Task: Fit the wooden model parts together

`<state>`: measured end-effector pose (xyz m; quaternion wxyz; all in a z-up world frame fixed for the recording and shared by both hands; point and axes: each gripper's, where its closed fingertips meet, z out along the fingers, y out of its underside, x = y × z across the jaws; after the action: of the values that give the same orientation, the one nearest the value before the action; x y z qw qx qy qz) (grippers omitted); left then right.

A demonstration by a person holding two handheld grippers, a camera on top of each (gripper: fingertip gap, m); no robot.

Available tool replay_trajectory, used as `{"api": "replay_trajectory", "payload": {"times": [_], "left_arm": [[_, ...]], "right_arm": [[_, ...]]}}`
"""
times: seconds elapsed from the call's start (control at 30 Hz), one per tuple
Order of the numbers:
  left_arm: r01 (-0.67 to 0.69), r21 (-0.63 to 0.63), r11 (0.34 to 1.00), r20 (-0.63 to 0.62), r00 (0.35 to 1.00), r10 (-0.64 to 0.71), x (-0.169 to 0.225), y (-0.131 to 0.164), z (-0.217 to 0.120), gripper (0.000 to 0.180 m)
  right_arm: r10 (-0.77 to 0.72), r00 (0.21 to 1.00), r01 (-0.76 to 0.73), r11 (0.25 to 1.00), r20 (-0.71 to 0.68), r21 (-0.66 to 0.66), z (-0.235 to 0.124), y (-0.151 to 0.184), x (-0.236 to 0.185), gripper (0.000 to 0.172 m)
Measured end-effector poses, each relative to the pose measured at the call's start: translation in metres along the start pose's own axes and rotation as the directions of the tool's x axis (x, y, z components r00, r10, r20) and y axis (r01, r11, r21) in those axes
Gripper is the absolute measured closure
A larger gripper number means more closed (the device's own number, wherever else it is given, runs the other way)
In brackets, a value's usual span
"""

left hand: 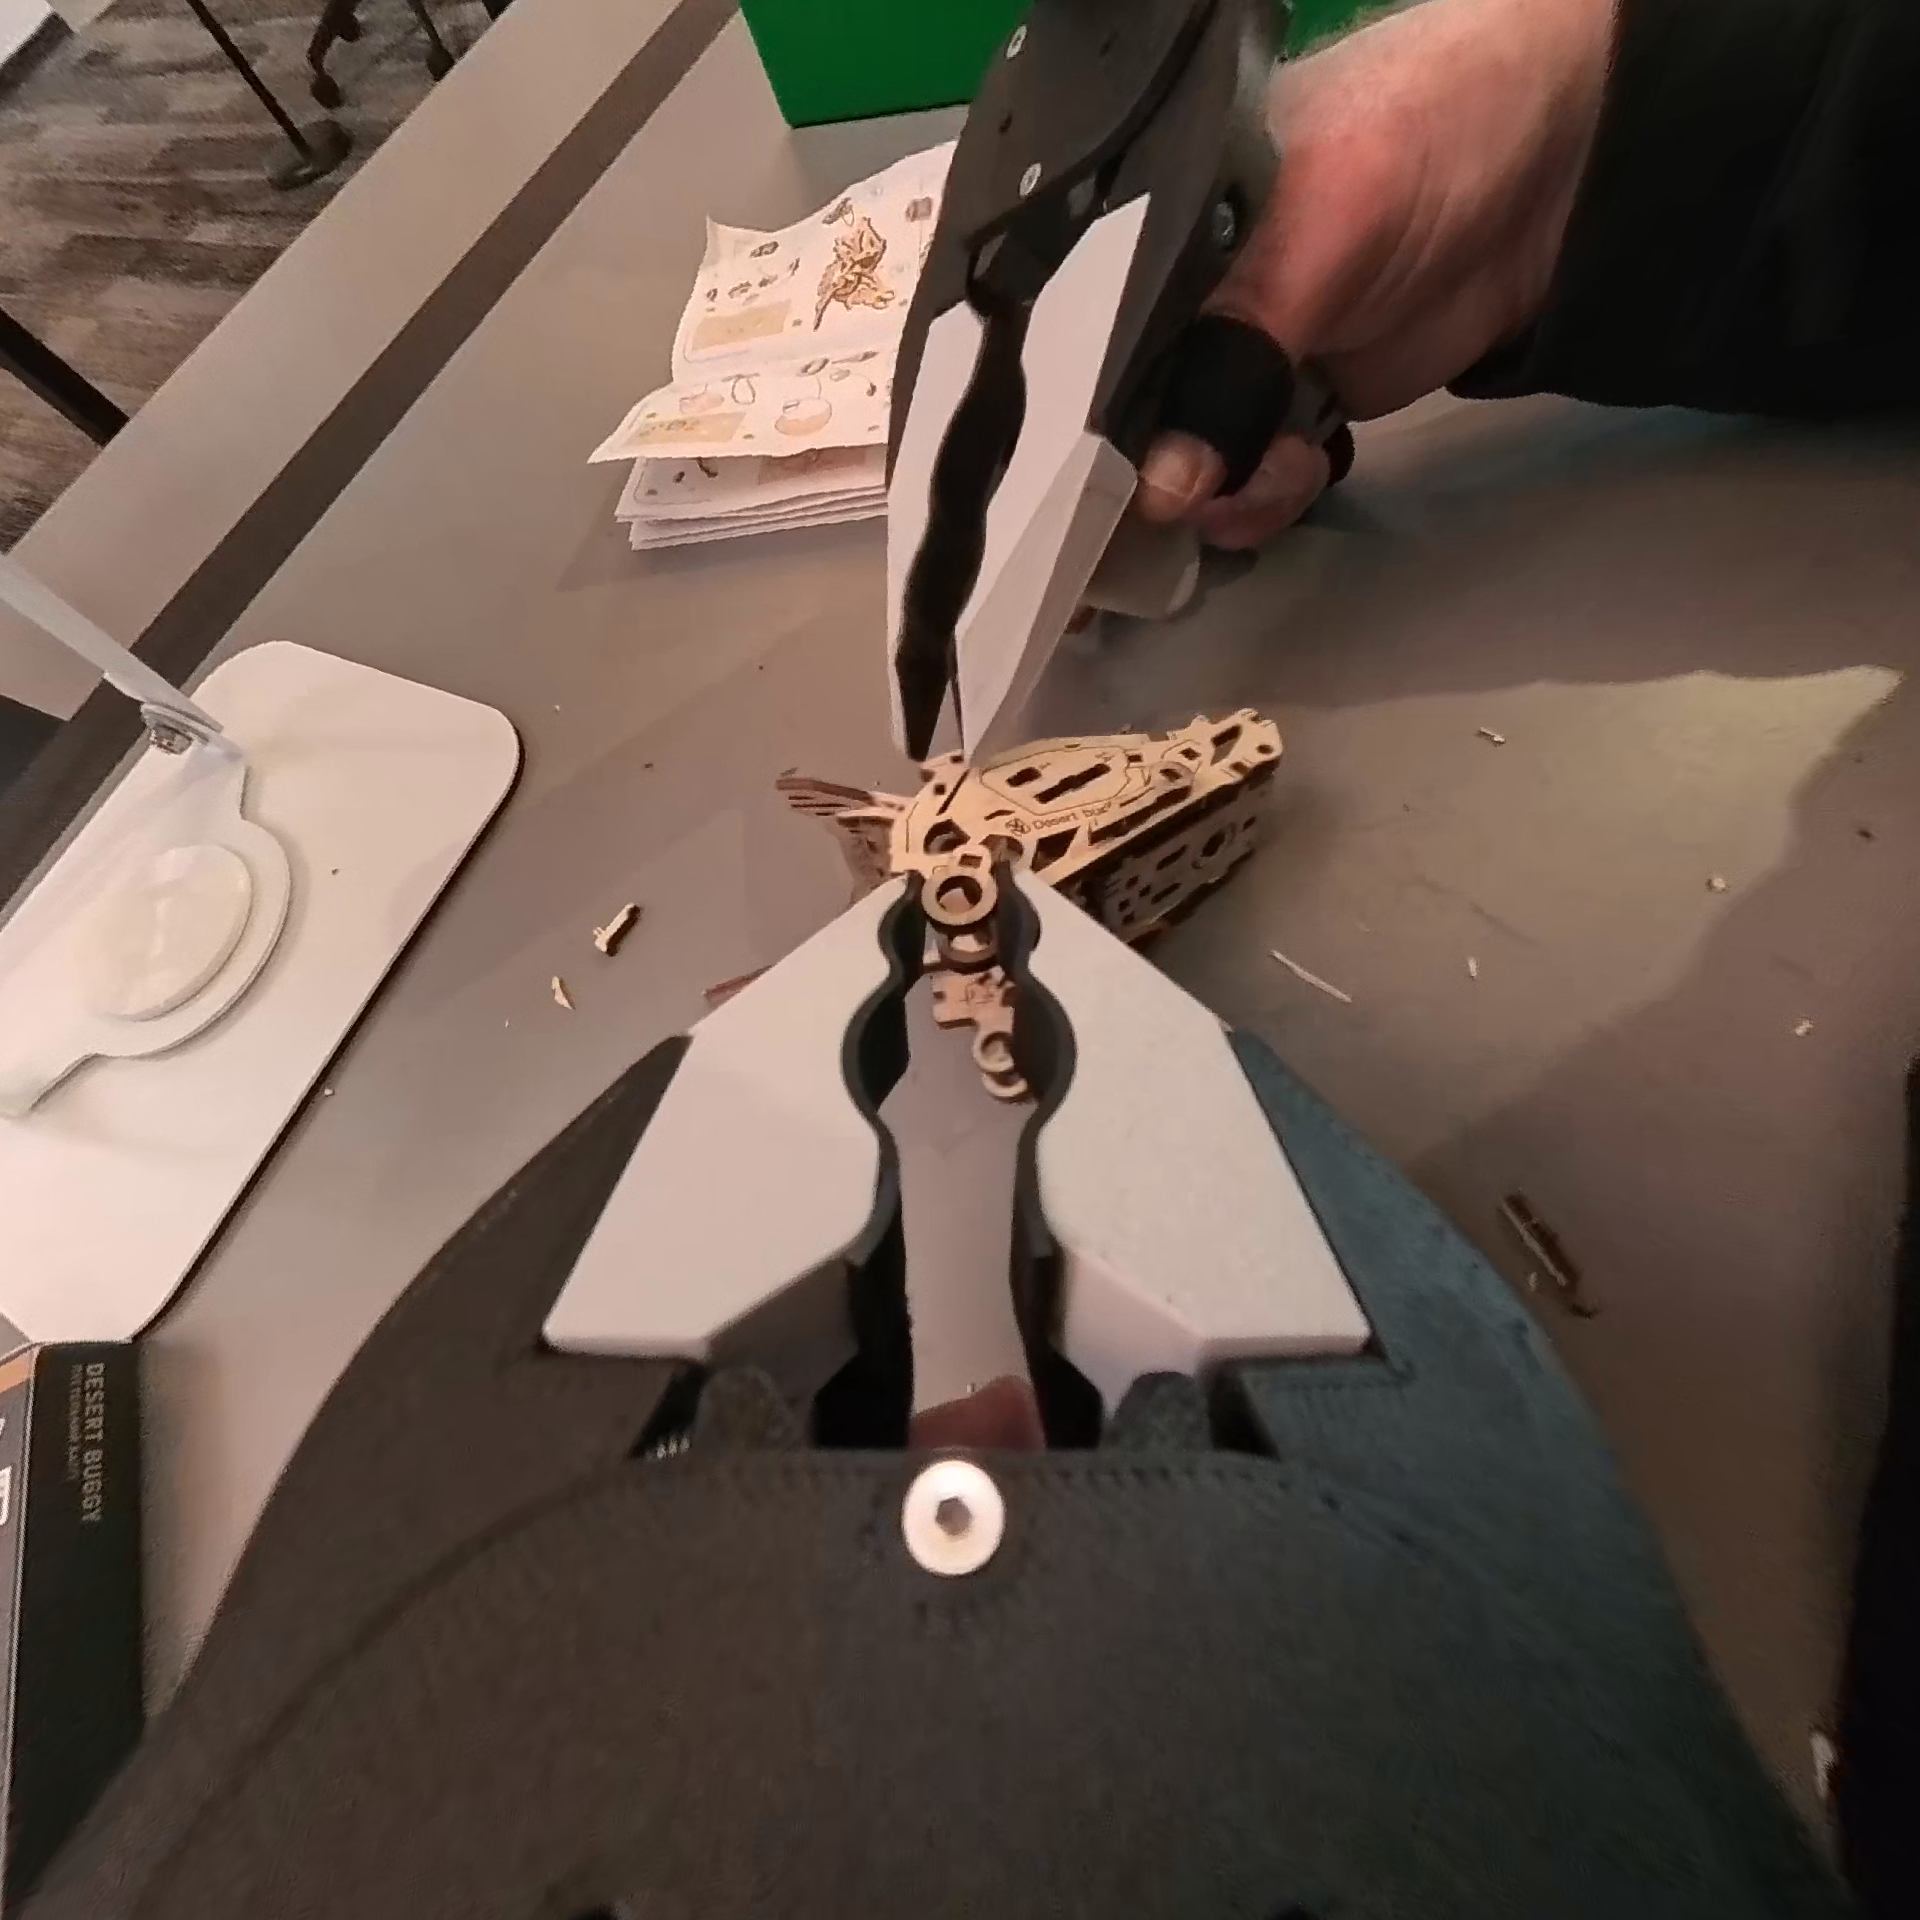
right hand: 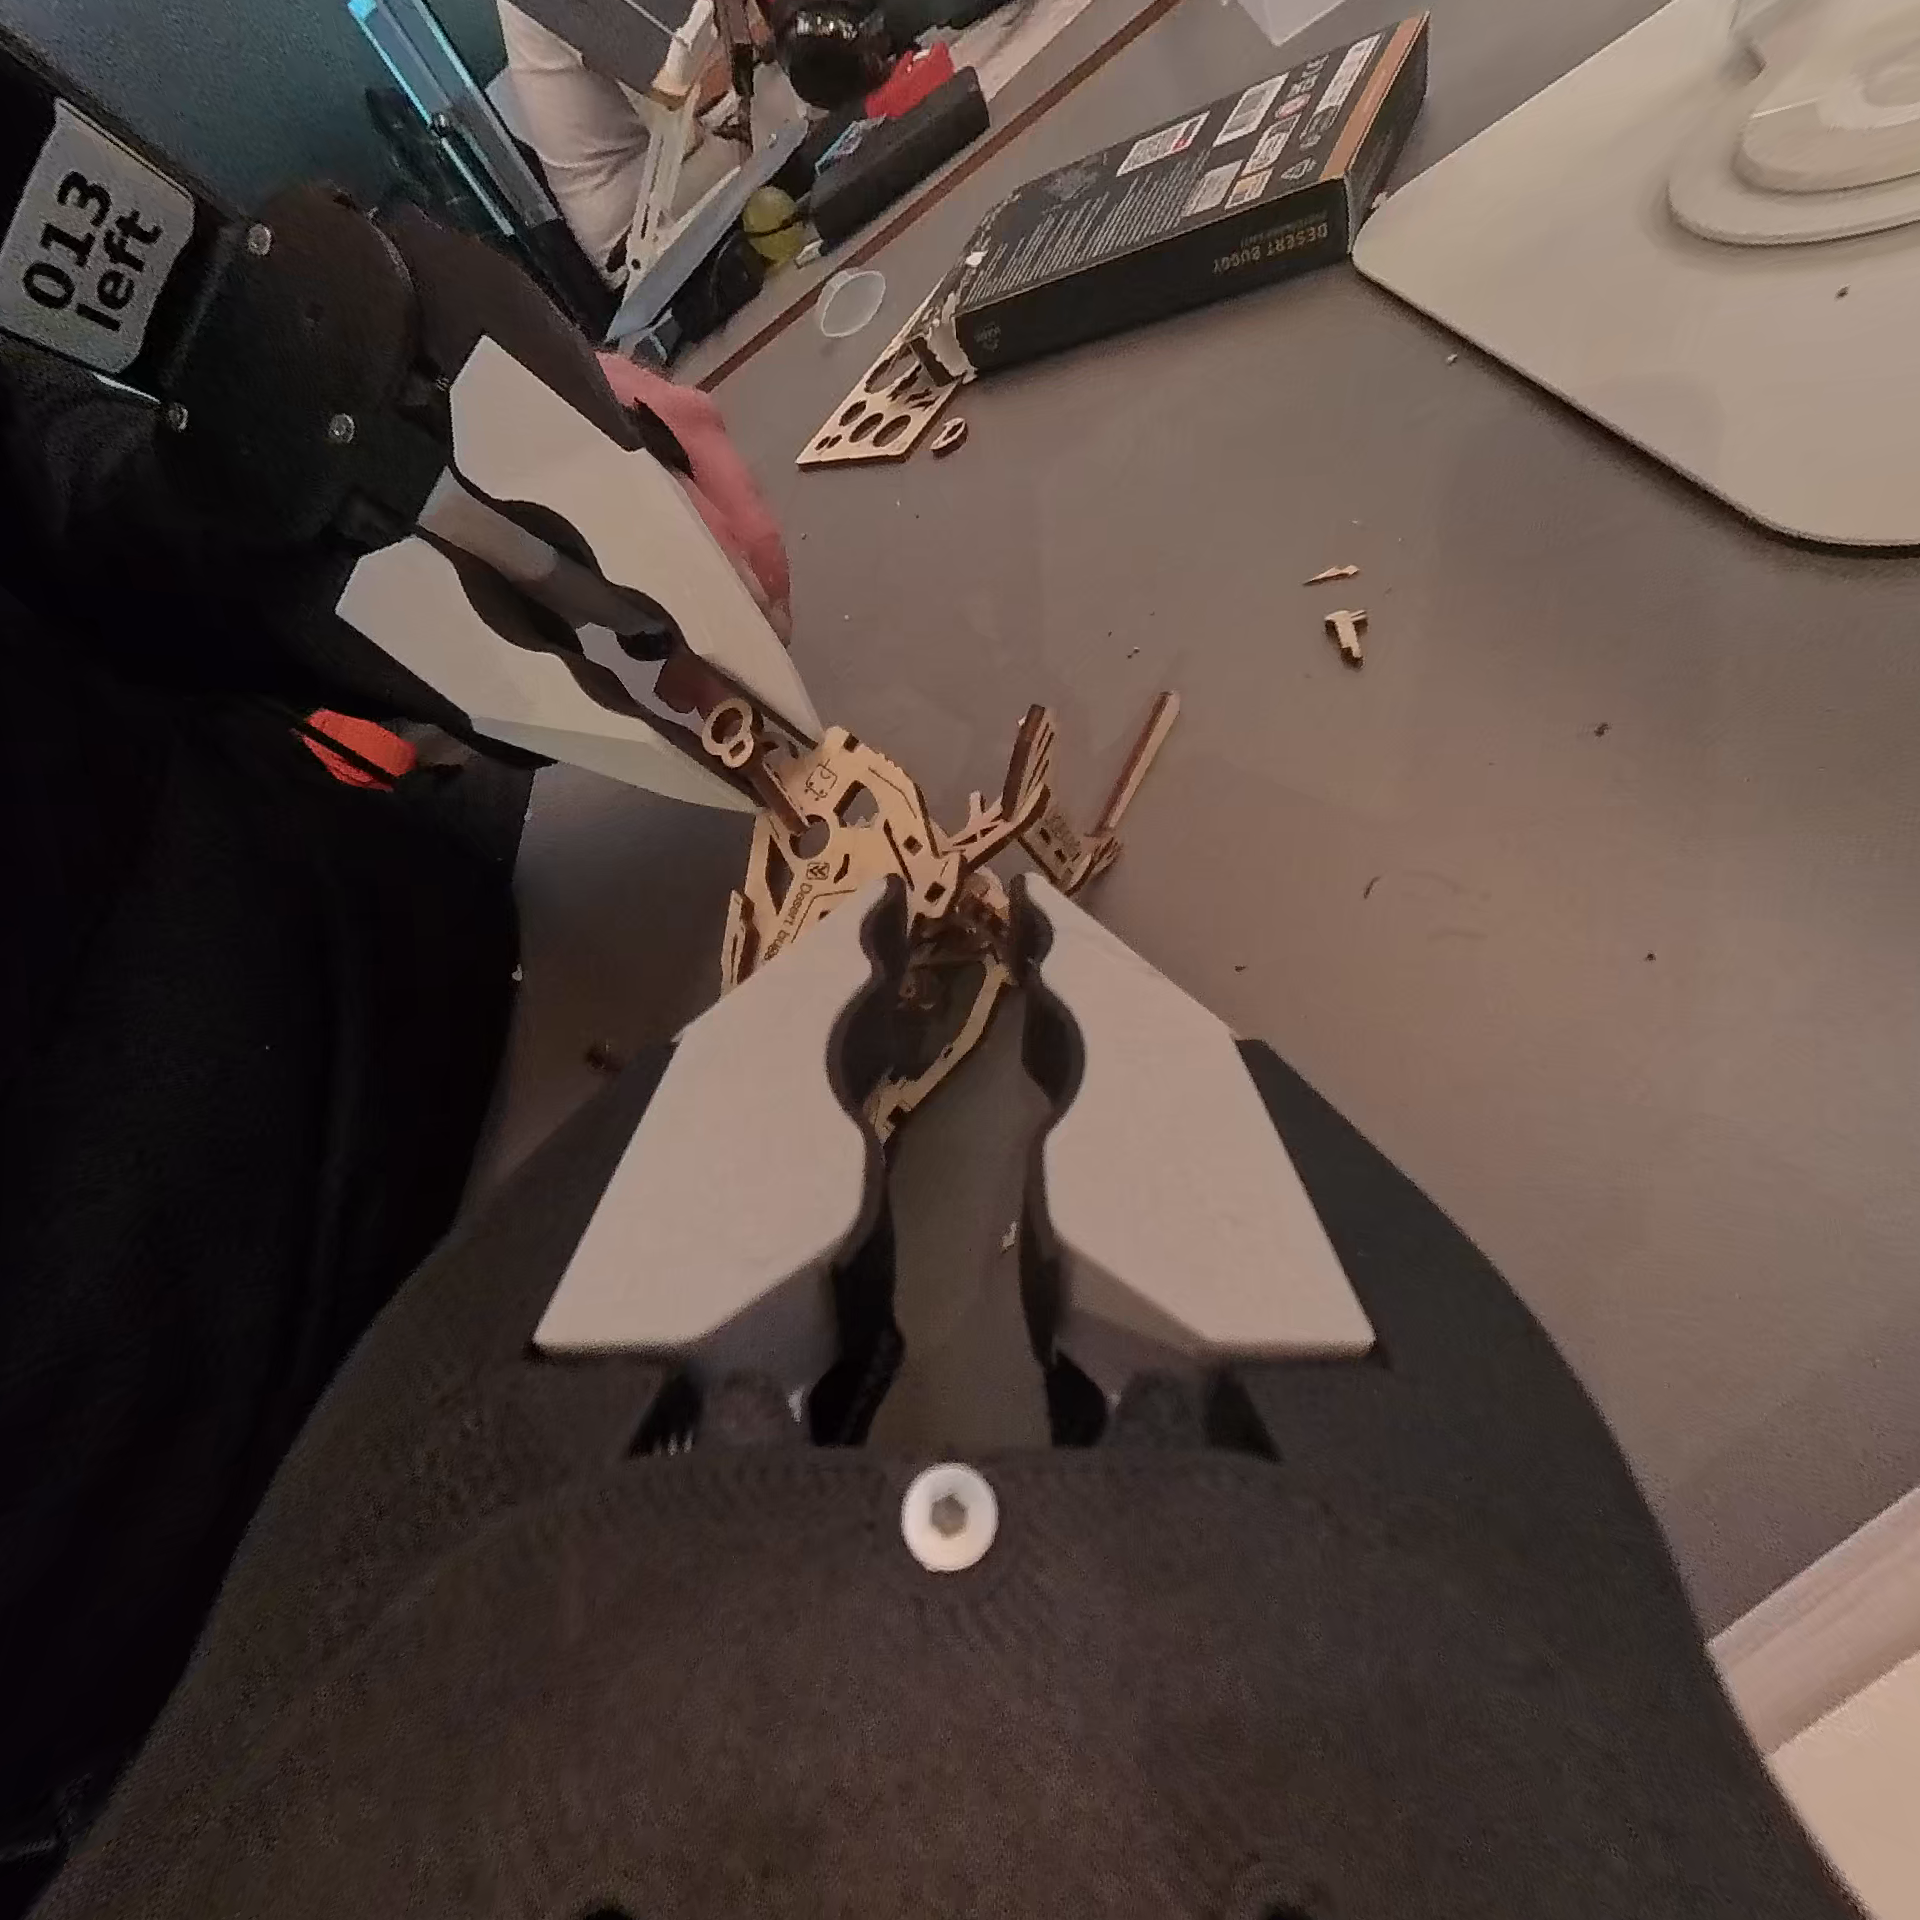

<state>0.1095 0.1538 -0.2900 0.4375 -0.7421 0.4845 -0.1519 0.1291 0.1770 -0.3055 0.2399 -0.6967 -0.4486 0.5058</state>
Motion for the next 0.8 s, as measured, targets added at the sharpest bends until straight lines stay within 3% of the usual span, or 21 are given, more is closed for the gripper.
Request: {"api": "replay_trajectory", "payload": {"times": [0.8], "left_arm": [[0.066,0.003,0.998,0.08,0.995,-0.066,-0.0005,0.0044,0.0013,0.17]], "right_arm": [[0.036,0.999,-0.036,0.999,0.015,-0.029,0.0012,0.0004,0.005,0.153]]}}
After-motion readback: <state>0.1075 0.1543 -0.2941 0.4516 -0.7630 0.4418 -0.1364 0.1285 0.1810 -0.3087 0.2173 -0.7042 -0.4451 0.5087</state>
